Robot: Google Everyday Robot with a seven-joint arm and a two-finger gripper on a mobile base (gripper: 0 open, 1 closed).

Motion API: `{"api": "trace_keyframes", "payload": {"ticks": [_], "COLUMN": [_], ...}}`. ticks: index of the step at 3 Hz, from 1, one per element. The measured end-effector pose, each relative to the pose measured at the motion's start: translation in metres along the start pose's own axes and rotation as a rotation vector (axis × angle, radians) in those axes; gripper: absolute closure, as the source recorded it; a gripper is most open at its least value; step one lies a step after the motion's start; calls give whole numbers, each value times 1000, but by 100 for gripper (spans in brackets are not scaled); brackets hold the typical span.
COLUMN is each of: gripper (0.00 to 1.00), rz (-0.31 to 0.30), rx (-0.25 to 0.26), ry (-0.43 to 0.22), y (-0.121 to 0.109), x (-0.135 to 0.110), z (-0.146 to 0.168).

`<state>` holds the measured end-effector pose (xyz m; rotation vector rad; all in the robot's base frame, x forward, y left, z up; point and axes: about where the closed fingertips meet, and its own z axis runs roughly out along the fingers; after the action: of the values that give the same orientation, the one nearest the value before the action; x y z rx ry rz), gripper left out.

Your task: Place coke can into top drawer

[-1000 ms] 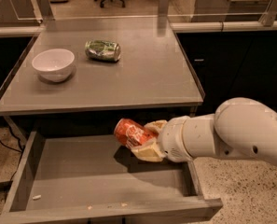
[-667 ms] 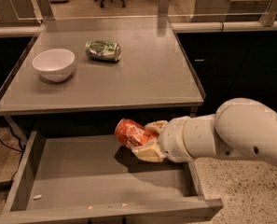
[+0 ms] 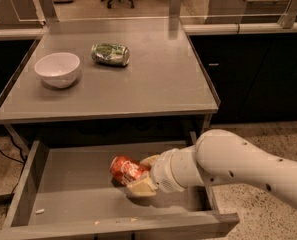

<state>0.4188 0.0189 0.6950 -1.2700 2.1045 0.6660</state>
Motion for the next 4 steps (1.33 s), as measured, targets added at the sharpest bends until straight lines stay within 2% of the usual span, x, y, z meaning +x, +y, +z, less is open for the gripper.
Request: {"api": "trace_keyframes", "payload": {"ticks": [1, 2, 3, 4], "gripper": [100, 100, 100, 83], "rz": [39, 55, 40, 37], "rx": [-33, -40, -41, -41], "ry": [26, 32, 23, 22], "y": [10, 9, 5, 5], "x": [26, 39, 32, 29], "z": [39, 71, 96, 97]}}
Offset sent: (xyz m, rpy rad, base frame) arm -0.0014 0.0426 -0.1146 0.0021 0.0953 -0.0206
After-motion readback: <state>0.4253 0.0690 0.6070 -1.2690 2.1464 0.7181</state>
